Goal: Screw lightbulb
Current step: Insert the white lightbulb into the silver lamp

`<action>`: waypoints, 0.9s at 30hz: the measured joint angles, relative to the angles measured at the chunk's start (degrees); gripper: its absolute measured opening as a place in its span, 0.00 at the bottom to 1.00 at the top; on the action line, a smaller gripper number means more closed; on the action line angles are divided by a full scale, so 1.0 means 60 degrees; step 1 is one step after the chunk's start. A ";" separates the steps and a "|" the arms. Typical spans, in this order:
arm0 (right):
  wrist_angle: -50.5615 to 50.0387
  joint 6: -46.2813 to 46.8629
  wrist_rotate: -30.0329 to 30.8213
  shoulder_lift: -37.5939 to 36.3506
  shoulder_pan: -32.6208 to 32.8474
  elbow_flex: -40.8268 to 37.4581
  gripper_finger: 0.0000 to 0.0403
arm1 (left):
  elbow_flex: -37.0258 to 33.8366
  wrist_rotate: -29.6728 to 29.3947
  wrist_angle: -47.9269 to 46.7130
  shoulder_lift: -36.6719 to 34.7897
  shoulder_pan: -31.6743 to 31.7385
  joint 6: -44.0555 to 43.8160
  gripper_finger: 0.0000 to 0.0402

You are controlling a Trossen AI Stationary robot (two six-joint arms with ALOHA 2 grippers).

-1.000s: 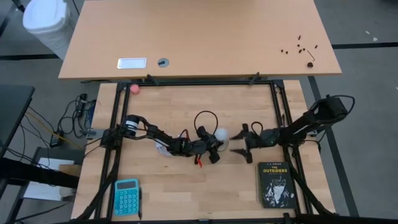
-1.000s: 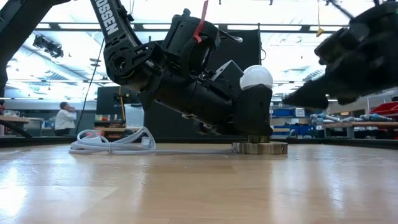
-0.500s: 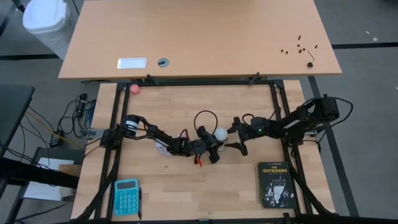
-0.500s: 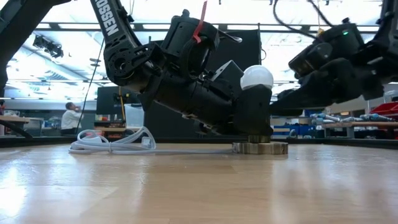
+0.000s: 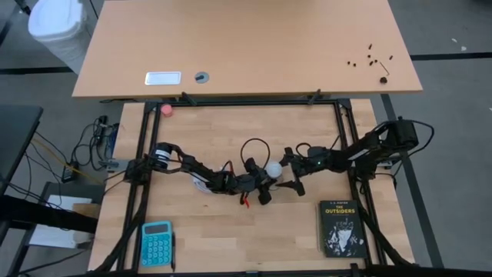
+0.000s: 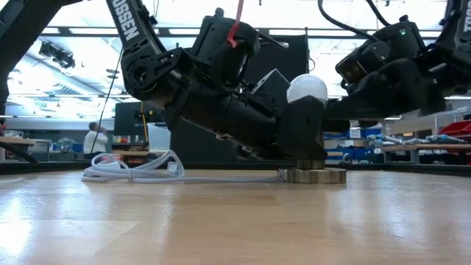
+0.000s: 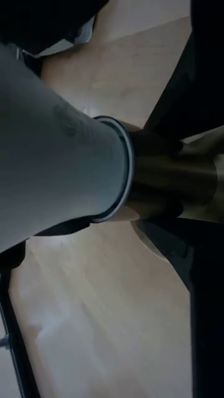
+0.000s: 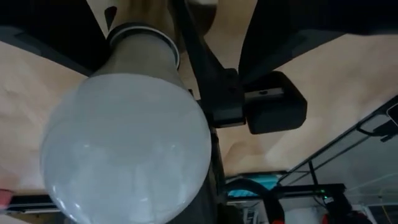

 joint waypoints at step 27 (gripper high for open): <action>0.0191 0.0975 0.2601 -0.1709 0.0778 -0.1382 0.79 | -0.0001 -0.0157 0.0029 0.0000 0.0032 0.0138 0.46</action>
